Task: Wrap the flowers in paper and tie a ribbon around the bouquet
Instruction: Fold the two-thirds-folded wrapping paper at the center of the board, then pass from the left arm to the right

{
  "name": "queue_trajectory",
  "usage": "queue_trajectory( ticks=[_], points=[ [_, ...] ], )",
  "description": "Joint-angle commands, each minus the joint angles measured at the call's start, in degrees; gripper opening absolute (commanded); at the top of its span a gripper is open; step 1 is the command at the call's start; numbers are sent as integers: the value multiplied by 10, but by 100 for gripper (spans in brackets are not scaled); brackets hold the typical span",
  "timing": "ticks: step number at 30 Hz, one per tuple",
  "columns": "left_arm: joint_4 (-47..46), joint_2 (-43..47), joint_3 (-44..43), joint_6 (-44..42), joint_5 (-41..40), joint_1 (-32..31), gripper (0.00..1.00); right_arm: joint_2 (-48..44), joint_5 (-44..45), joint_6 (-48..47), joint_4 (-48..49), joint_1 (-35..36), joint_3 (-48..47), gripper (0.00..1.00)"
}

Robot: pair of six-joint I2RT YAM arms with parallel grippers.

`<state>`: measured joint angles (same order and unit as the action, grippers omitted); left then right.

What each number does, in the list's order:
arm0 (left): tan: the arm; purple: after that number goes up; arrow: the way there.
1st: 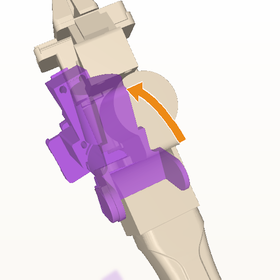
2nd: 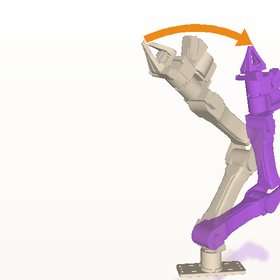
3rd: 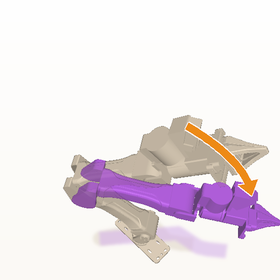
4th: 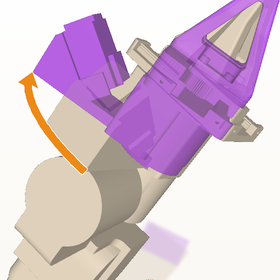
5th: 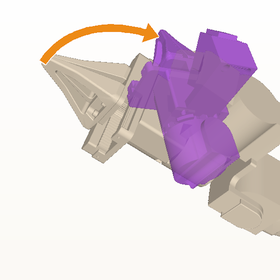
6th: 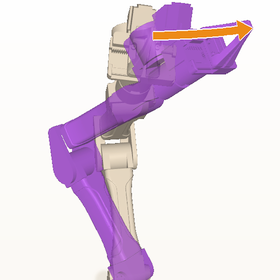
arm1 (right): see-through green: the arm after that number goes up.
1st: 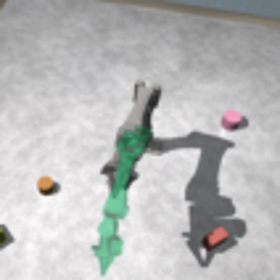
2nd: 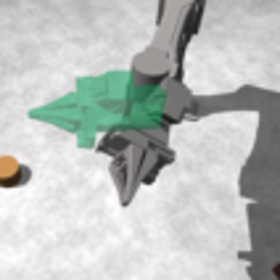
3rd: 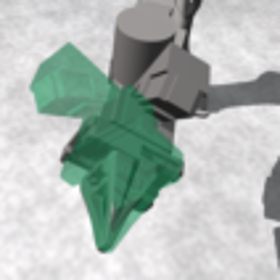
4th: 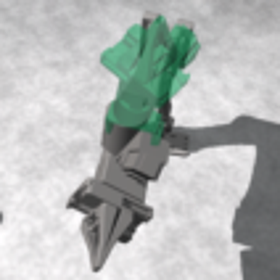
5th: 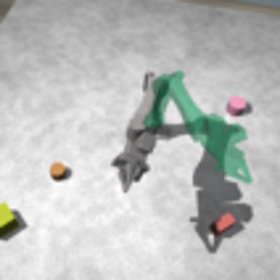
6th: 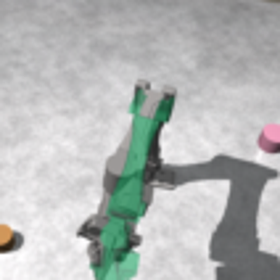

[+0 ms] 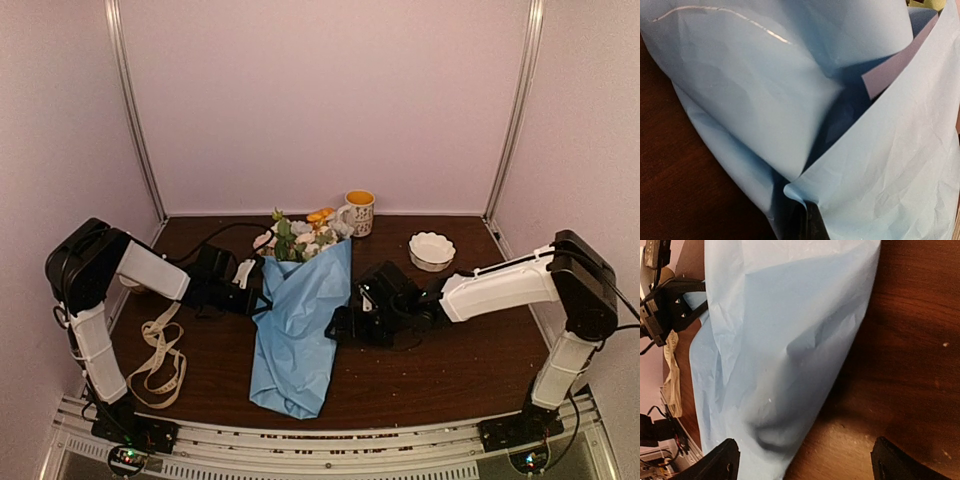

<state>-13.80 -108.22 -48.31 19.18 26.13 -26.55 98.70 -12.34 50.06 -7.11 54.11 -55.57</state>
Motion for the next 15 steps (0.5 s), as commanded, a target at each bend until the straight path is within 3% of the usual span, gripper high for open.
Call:
queue_trajectory(
  ticks=[1, 11, 13, 15],
  points=[
    [18, -35, 12, -3, -12, 7, 0, 51, -83, 72, 170, -18, 3, 92],
    [-24, -52, 33, 33, 6, 8, 0, 135, -133, 160, 314, -22, -36, 76],
    [-30, -62, 36, 35, 12, 9, 0, 147, -133, 163, 312, -22, -46, 67],
    [-36, -67, 41, 37, 16, 8, 0, 155, -132, 167, 310, -23, -48, 49]
  ],
)
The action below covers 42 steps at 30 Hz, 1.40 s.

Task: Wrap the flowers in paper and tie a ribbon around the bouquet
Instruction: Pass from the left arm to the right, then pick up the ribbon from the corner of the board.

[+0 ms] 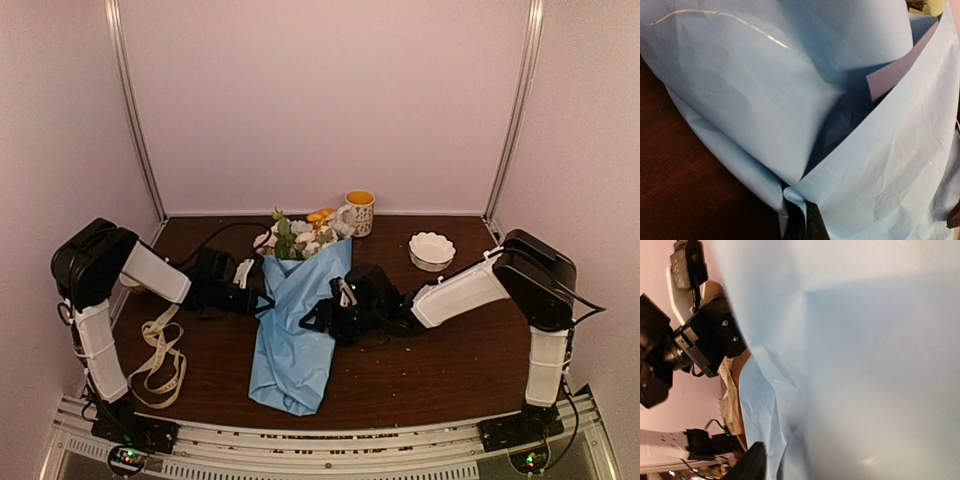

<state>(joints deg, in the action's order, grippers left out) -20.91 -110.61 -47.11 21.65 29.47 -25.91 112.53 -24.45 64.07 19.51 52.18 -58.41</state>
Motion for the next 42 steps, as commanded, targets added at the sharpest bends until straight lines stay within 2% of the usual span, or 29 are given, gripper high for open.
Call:
queue_trajectory(
  ticks=[1, 4, 6, 8, 10, 13, 15, 19, 26, 29, 31, 34, 36, 38, 42],
  points=[
    [32, -42, 32, 13, -16, 2, 0, 21, -10, 30, 43, -5, -20, 40],
    [28, -31, 39, 17, -18, 4, 0, 24, -11, 31, 31, -9, -22, 18],
    [28, -10, 46, 16, -17, 6, 0, 17, -9, 21, 12, -12, -20, 8],
    [58, 13, 42, 5, -30, 6, 1, 9, -11, 7, -12, -16, -19, 3],
    [103, 32, 29, -5, -63, 6, 19, 6, -20, -10, -32, -20, -20, 1],
    [121, 70, 29, 20, -123, 6, 47, 7, -32, -32, -56, -25, -21, 0],
    [130, 105, 31, 35, -166, 6, 55, 6, -32, -48, -70, -28, -19, 0],
    [196, 197, 13, 25, -205, 6, 56, -3, -32, -69, -79, -30, -15, 0],
    [383, 339, 4, 28, -316, 6, 59, -3, -38, -112, -88, -30, -27, 0],
    [478, 369, 10, 55, -382, 7, 59, 5, -52, -123, -84, -30, -34, 0],
    [532, 392, 10, 81, -396, 7, 59, 8, -61, -130, -82, -29, -35, 0],
    [567, 433, 28, 129, -434, 6, 59, 8, -69, -142, -81, -30, -35, 0],
    [579, 448, 40, 141, -474, 12, 55, 7, -72, -154, -88, -29, -39, 0],
    [584, 442, 36, 131, -473, 36, 54, 7, -73, -171, -104, -30, -46, 0],
    [588, 360, -14, 69, -459, 91, 58, 7, -73, -192, -122, -29, -52, 0]
  ],
)
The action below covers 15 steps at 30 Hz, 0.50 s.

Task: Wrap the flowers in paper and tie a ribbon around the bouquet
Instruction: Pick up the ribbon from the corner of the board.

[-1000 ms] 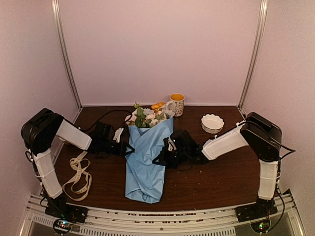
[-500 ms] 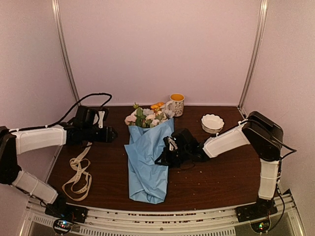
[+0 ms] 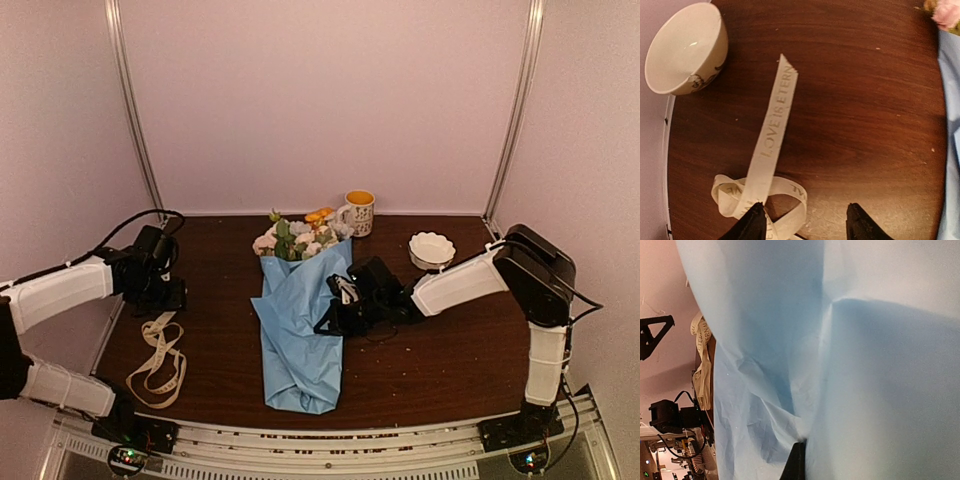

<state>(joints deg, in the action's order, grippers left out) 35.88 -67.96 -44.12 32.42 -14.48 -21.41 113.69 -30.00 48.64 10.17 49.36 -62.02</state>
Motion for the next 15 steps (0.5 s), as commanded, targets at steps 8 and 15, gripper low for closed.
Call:
queue_trajectory(
  ticks=[8, 15],
  points=[
    [22, -201, -102, -99, 23, 128, 68, -11, -2, -44, -38, 0, -14, 0],
    [-1, -294, -129, -134, 73, 151, 55, -5, -5, -49, -58, 0, -23, 0]
  ],
)
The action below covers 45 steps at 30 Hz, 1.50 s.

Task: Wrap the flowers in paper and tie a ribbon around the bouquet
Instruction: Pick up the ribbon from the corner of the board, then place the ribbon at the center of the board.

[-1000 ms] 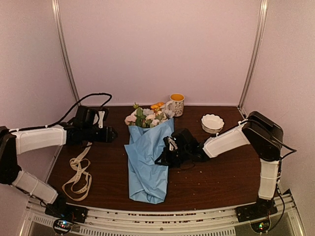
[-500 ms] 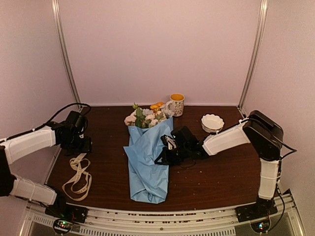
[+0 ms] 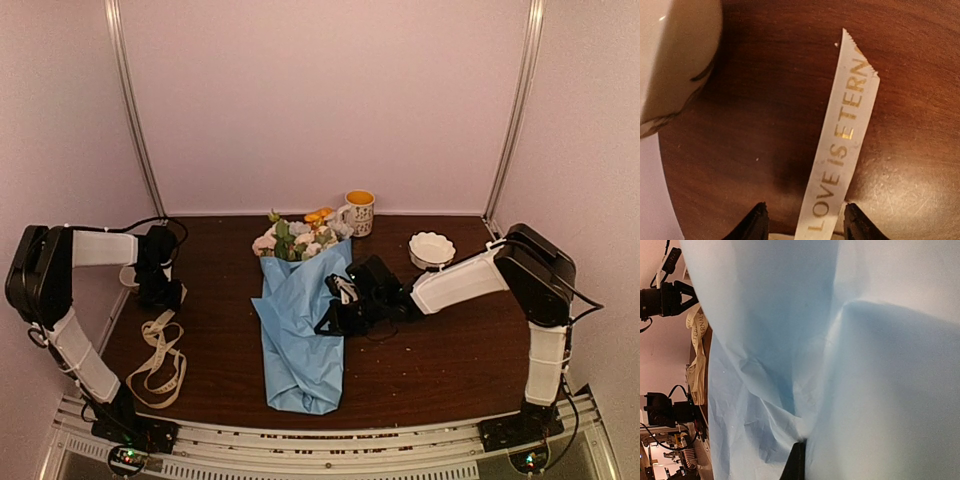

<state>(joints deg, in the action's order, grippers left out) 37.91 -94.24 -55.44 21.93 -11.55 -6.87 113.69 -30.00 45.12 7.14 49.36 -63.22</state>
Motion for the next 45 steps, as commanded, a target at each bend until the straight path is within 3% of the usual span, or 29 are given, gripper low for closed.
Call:
queue_trajectory(
  ticks=[1, 3, 11, 16, 24, 32, 34, 40, 45],
  points=[
    [-28, -33, -12, -30, 49, 6, 55, -5, -6, -12, -28, -1, -10, 0],
    [-31, -33, -11, -32, 51, 6, 49, -8, -7, -10, -29, 0, -8, 0],
    [-31, -25, -25, -53, 105, 6, 0, -22, -13, 2, -26, 0, -4, 0],
    [-36, 18, -13, -59, 139, -1, 0, -24, -8, 6, -24, 0, -4, 0],
    [-13, 170, -43, -89, 117, -65, 0, -18, -4, -3, -46, -1, -16, 0],
    [-34, 355, -177, -169, 138, -154, 0, -17, 4, 3, -44, 0, -25, 0],
    [-48, 386, -229, -193, 104, -157, 0, -14, 5, 2, -46, 1, -29, 0],
    [2, 351, -396, -258, -65, -158, 0, -10, 8, -3, -55, 0, -40, 0],
    [10, 345, -405, -252, -12, -158, 0, -9, 10, -7, -58, 1, -41, 0]
  ],
)
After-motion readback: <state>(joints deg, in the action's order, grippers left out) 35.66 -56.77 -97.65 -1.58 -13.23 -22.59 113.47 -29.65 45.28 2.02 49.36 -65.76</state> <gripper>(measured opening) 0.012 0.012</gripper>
